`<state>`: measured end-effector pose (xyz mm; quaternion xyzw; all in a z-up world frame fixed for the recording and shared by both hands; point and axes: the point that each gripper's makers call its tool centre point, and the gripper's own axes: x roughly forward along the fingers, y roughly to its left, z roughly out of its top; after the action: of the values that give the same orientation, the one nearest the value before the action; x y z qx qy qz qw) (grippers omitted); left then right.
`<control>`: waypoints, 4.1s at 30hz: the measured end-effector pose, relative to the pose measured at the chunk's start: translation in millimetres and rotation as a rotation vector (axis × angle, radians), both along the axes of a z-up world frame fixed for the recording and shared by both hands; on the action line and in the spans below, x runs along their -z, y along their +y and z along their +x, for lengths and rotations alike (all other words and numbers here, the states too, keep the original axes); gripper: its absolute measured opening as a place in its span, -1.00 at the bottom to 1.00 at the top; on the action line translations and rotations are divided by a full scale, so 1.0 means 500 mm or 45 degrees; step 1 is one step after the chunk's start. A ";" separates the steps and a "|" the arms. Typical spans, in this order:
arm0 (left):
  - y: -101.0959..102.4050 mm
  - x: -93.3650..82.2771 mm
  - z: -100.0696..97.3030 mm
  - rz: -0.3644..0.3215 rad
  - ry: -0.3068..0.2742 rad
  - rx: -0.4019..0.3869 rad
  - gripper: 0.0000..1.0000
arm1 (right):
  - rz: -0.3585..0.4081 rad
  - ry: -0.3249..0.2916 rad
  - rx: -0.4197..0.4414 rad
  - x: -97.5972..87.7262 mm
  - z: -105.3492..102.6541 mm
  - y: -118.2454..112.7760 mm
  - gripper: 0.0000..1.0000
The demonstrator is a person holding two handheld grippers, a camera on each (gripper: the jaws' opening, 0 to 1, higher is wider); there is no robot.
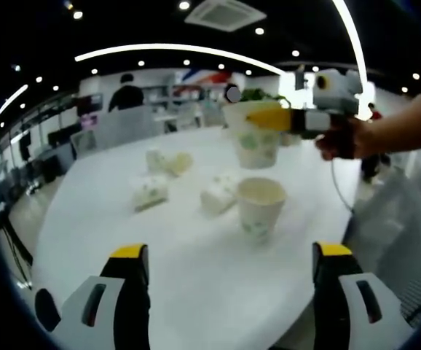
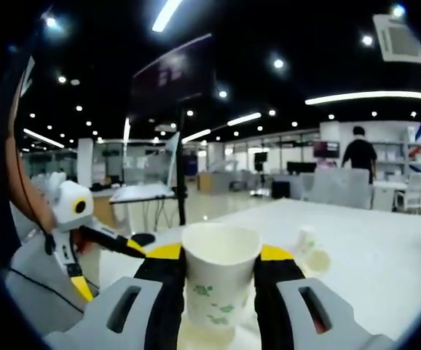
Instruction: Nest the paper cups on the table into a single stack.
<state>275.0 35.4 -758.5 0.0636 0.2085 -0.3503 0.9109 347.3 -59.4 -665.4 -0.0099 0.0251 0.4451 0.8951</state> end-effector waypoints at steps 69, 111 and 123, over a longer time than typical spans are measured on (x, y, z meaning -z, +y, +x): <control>0.006 0.003 0.005 0.004 0.013 -0.015 0.73 | -0.100 0.129 0.105 0.170 -0.042 0.009 -0.30; 0.014 -0.004 0.012 -0.013 -0.002 -0.044 0.76 | -0.096 0.167 0.197 0.107 -0.078 -0.167 1.00; 0.025 -0.014 0.019 -0.038 -0.022 -0.085 0.80 | -0.170 0.185 0.216 0.127 -0.107 -0.181 1.00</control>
<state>284.4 47.7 -751.3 0.0459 0.1973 -0.3223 0.9247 294.0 -150.1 -728.7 -0.0350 0.1200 0.3647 0.9227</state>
